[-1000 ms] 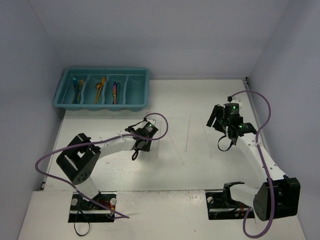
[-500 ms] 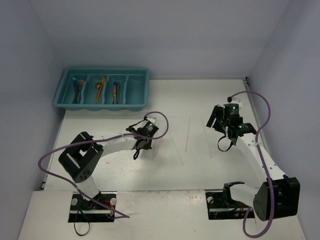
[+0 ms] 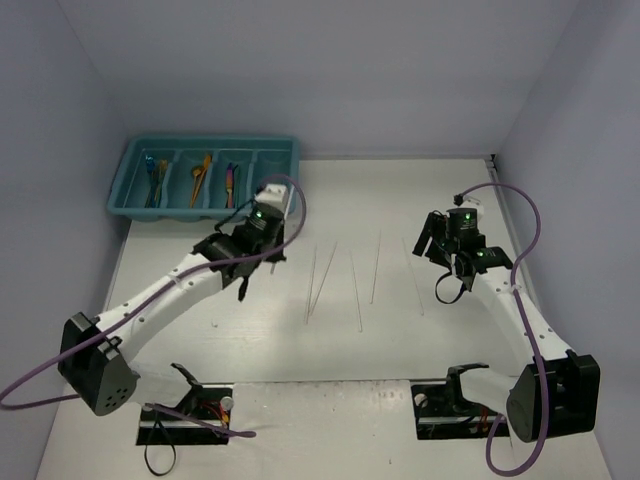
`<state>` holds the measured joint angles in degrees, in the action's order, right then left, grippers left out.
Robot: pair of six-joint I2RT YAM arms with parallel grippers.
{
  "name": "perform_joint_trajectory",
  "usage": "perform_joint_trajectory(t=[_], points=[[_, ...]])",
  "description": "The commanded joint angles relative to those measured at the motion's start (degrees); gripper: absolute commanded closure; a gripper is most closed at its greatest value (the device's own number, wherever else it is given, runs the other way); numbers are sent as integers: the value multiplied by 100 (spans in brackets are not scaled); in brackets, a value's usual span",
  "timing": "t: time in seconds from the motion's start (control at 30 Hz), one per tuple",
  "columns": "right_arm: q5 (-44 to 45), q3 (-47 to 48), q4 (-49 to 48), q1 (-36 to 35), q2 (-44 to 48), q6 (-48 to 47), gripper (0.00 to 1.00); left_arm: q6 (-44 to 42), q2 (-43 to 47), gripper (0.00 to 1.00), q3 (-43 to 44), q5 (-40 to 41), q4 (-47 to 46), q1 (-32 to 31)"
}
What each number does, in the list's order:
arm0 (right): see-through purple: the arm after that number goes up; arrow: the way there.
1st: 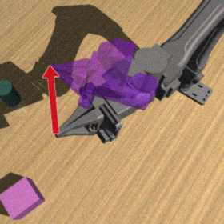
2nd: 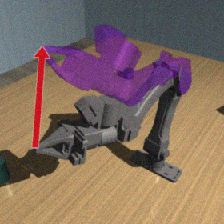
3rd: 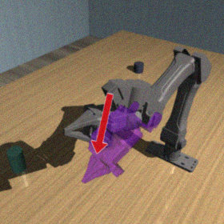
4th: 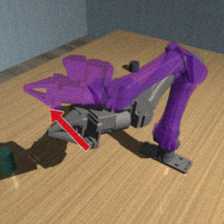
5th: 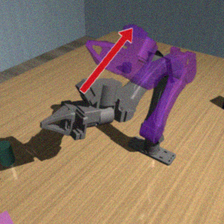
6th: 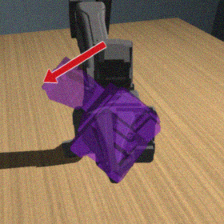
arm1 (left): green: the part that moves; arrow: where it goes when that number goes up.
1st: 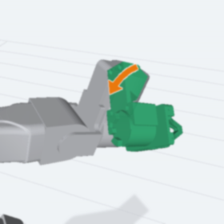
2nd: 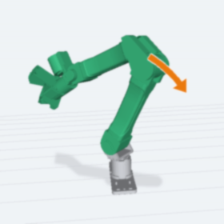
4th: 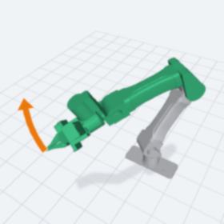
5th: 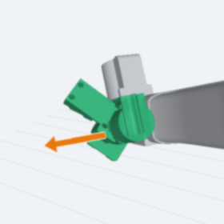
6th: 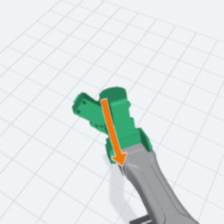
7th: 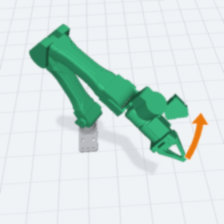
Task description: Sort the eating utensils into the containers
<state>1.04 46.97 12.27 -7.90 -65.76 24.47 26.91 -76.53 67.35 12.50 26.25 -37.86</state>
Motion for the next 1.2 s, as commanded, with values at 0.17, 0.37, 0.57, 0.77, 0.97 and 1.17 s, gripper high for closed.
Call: perform_joint_trajectory(t=[0.17, 0.37, 0.57, 0.77, 0.97, 1.17], points=[[4, -53, -130, 15, 158, -90, 35, -1080, -2517, 100, 2681, -681, -345, 1577], [9, -124, -136, 17, 245, -108, 35, -1177, -4096, 96, 4430, -893, -300, 1962], [-5, -152, -137, 17, 214, -136, 35, -1146, -4454, 67, 5074, -915, 1, 1993], [24, -134, -144, 10, 251, -153, 35, -1066, -3323, 46, 4157, -820, 26, 1533], [89, -172, -137, 16, 337, -163, 35, -541, -2020, 45, 2531, -352, -26, 560], [95, -215, -137, 17, 408, -177, 35, 286, -1596, 45, 1090, -141, -131, -556]])
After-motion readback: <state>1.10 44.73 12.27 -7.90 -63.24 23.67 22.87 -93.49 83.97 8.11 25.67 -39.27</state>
